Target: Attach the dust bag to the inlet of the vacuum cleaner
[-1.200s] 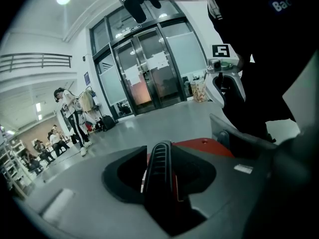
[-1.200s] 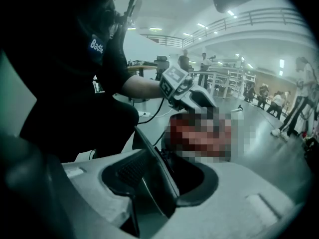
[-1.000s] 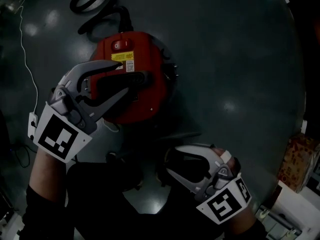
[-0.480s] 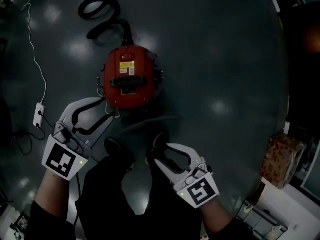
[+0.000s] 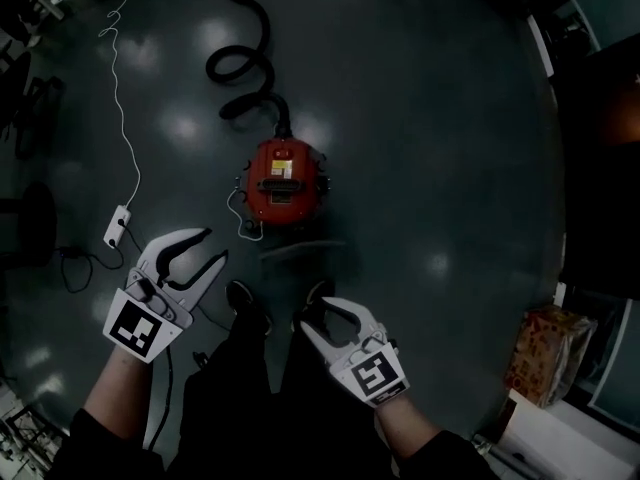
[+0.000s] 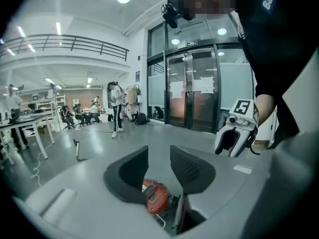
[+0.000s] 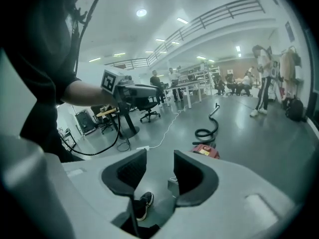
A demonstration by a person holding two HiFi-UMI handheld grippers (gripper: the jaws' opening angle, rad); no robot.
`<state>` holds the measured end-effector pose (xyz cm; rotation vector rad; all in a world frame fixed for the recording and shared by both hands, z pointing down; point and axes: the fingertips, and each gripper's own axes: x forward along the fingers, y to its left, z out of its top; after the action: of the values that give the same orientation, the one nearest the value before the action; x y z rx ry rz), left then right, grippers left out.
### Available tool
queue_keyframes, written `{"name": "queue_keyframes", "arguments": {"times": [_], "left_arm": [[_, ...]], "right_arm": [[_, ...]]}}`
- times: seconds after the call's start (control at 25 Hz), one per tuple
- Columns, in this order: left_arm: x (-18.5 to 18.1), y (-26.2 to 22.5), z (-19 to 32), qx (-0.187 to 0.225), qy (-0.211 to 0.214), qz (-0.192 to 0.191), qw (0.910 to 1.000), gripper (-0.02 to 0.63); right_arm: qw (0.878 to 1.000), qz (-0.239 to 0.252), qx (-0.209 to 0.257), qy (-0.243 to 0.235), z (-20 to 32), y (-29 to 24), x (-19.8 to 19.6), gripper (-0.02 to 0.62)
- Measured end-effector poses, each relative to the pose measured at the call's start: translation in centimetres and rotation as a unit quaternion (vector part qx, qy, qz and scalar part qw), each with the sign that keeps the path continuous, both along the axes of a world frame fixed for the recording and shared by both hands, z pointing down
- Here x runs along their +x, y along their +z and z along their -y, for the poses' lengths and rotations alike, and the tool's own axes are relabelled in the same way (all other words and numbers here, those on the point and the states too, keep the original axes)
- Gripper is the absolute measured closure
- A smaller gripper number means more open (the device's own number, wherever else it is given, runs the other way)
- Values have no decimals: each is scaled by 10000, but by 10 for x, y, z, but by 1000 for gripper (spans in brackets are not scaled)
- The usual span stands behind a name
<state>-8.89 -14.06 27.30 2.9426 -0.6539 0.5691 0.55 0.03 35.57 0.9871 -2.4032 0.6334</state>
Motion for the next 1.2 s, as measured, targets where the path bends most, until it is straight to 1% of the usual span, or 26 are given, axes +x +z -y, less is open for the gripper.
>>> {"name": "queue_keyframes", "arguments": {"times": [0.16,0.24,0.32,0.44,0.56,0.64,0.76,0.88,1.0,1.12,1.2], "left_arm": [[2,-56,-23,280,-329,-26,9991,465],[1,-77,-37,338,-532,-131,9979,465],[-3,-92,-53,297,-680,-251,9969,465],[-15,-107,-77,190,-734,-458,9961,465],[-32,-117,-99,147,-678,-675,9953,465],[-45,-123,-109,161,-603,-823,9947,466],[-66,-132,-126,289,-429,-1028,9934,468],[-91,-136,-147,410,-247,-1095,9928,471],[-104,-142,-168,469,-52,-1184,9919,474],[-106,-144,-192,485,100,-1181,9918,474],[-103,-144,-208,456,115,-1176,9919,474]], "right_arm": [[9995,255,100,-139,-13,-29,4,423],[9991,382,127,-137,-16,-38,3,423],[9987,454,209,-114,-17,-50,-2,423],[9977,547,404,-19,-20,-75,-17,423],[9969,513,573,190,-27,-95,-30,425],[9958,443,665,438,-33,-106,-35,425],[9928,309,779,853,-46,-119,-41,425],[9904,189,832,1084,-64,-128,-57,425],[9897,95,937,1080,-79,-144,-75,425],[9893,56,1098,959,-90,-161,-88,425],[9892,77,1163,889,-100,-168,-90,425]]}}
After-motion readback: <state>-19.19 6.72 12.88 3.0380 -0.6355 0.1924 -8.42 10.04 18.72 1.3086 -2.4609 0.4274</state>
